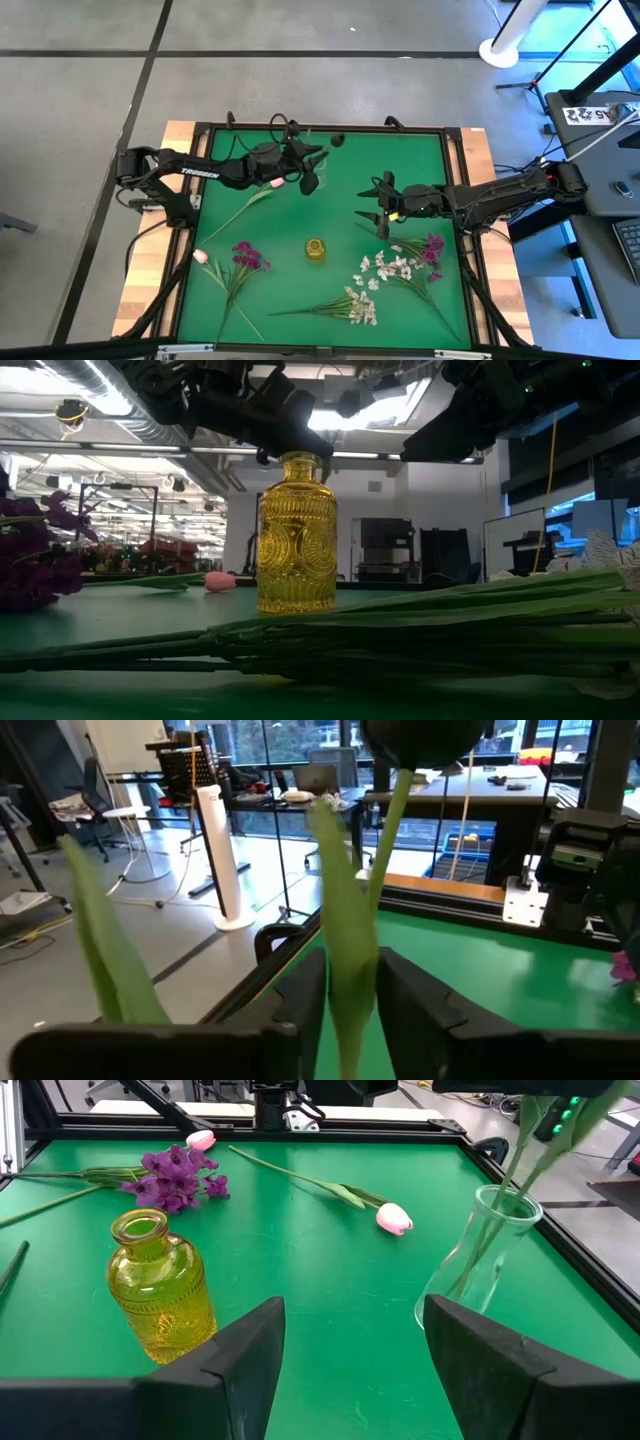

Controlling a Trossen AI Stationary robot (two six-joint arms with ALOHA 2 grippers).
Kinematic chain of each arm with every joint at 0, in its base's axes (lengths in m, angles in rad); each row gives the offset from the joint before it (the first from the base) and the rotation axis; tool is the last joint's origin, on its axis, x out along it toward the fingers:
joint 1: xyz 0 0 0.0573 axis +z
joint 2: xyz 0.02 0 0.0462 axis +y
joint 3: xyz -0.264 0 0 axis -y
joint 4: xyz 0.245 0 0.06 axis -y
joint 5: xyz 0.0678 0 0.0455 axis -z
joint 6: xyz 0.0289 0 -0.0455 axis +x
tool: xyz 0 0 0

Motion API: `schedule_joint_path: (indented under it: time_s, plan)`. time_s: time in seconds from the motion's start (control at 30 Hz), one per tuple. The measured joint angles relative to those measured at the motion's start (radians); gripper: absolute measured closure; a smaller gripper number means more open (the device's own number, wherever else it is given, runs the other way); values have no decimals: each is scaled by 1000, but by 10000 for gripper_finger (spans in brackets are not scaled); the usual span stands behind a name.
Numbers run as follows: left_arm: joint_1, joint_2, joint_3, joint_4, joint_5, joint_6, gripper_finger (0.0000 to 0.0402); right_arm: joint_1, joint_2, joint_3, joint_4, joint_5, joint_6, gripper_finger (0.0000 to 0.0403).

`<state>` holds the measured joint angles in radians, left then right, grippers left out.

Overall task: Sort flowers into vase by color
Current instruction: Put the black tulip into the transparent vase, then put the left purple flower into the transparent vase

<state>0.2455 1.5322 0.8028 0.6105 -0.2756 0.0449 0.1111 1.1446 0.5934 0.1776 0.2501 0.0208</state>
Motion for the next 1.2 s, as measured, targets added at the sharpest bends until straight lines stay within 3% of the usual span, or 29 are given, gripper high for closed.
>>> schedule_joint_path:
  time_s: [0.3,0.6,0.8,1.03,1.2]
  plan:
    - [-60,-86,-1,-175,-19,18,252,0,0,0,-17,0,0,165]
    - [-266,-406,-1,-520,-135,-54,233,0,0,0,-22,0,6,165]
    - [-461,-542,-1,-836,-135,-297,233,0,0,0,-22,0,7,165]
    - [-681,-520,-1,-1151,-121,-730,233,0,0,0,-24,0,8,165]
    - [-795,-510,0,-1293,-27,-1039,233,0,0,0,-63,0,10,165]
